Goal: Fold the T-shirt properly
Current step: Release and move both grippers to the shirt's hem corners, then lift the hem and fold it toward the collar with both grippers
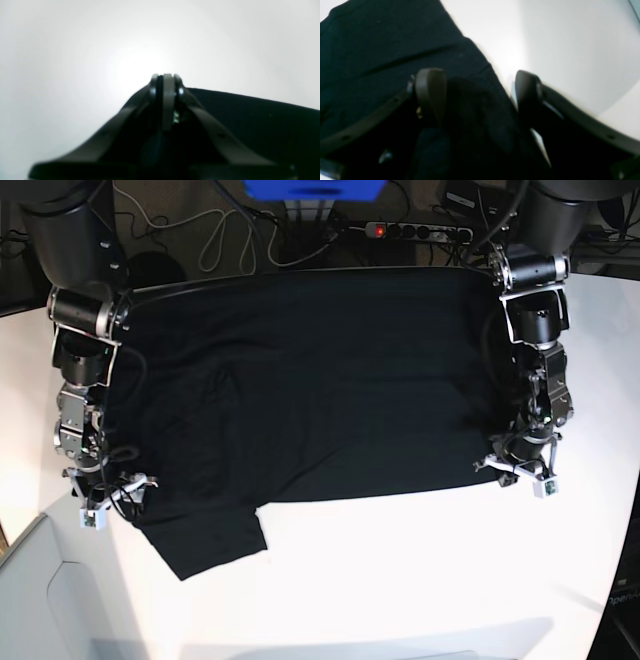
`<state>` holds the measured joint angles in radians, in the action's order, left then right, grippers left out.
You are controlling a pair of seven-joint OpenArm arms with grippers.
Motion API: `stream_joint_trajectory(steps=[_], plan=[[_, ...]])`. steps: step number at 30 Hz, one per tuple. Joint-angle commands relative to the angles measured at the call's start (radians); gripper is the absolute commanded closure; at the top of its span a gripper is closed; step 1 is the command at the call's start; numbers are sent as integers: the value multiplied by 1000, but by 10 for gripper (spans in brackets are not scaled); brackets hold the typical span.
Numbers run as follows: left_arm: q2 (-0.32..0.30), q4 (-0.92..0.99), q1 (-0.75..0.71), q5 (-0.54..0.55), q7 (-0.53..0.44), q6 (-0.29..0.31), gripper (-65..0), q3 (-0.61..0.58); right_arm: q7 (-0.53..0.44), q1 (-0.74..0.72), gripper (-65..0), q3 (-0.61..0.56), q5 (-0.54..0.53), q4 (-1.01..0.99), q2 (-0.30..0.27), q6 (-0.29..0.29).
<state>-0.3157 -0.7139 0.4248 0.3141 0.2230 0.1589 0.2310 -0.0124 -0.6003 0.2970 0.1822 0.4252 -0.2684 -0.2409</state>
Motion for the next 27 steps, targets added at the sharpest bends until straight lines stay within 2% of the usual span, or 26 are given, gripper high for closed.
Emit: stream_joint_trajectory(steps=[1,4,5,7,10,11,13,16,20,27], plan=[[-3,3,4,-13,51,-5,0,-5,-4,-25,-417,1,-5,4,-9,7],[-1,3,4,-13,51,-5,0,-5,4,-23,-400,0,-3,4,-2,7],[-1,3,4,-13,51,-5,0,-5,4,-23,-374,0,-3,4,-2,5],[-1,3,4,-13,54,-5,0,-5,5,-23,-272,0,-3,4,-2,5],[-1,-5,4,-13,59,-5,0,-5,5,-23,-51,0,-3,10,-4,5],[-1,-6,-2,-13,59,-5,0,-5,7,-23,0,0,-3,13,-4,7],[-1,-13,-13,-10,59,-5,0,-3,9,-23,-15,5,-6,14,-6,7],[-1,-69,-25,-7,71,-5,0,1,-2,-23,0,6,-10,19,-7,7],[0,-184,-56,-3,134,-5,0,3,9,32,0,52,-10,163,-6,7],[16,-379,-163,-2,152,-5,0,5,173,176,0,143,-10,542,19,5]])
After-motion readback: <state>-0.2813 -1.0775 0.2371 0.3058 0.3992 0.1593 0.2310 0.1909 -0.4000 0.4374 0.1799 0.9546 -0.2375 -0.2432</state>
